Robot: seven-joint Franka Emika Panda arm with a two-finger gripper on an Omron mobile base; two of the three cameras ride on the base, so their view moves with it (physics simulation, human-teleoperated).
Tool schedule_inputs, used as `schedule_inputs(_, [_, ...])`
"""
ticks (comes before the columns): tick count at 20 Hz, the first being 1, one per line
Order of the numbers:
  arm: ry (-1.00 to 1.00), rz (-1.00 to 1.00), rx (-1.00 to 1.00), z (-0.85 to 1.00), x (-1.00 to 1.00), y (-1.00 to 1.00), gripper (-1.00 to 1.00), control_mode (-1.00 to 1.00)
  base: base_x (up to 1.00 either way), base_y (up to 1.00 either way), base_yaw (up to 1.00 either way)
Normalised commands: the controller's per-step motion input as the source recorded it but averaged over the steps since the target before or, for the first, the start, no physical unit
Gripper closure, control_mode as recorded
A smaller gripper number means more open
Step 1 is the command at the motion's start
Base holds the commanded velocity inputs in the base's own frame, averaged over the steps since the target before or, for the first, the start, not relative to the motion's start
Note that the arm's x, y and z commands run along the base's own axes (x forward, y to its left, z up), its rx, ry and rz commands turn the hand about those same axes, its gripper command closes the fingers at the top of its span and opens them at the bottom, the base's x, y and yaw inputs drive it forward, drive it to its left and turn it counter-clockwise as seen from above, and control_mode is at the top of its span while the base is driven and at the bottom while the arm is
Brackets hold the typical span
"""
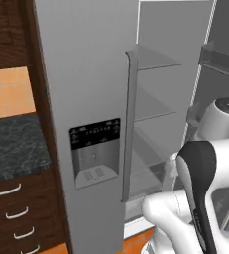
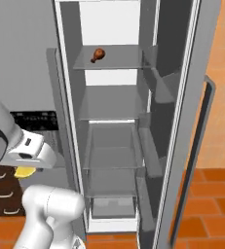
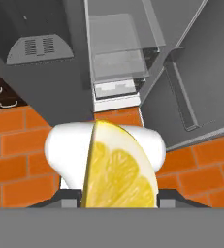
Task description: Place one lemon wedge and one chicken drumstick in each tupperware on the nearby counter, to pack two identical lunches.
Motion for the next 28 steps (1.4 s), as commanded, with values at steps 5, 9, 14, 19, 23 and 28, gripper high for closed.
schedule_inputs(5, [0.0,0.0,0.0,0.0,0.0,0.0,1.0,1.0,-0.64,1.0,0.04])
schedule_inputs(9, [0.0,0.0,0.0,0.0,0.0,0.0,1.0,1.0,-0.33,1.0,0.1])
schedule_inputs(14, [0.0,0.0,0.0,0.0,0.0,0.0,1.0,1.0,-0.17,1.0,0.18])
schedule_inputs(19, [0.0,0.0,0.0,0.0,0.0,0.0,1.0,1.0,-0.13,1.0,0.22])
schedule_inputs(23, [0.0,0.0,0.0,0.0,0.0,0.0,1.0,1.0,-0.13,1.0,0.22])
schedule_inputs(28, [0.0,0.0,0.0,0.0,0.0,0.0,1.0,1.0,-0.02,1.0,0.2])
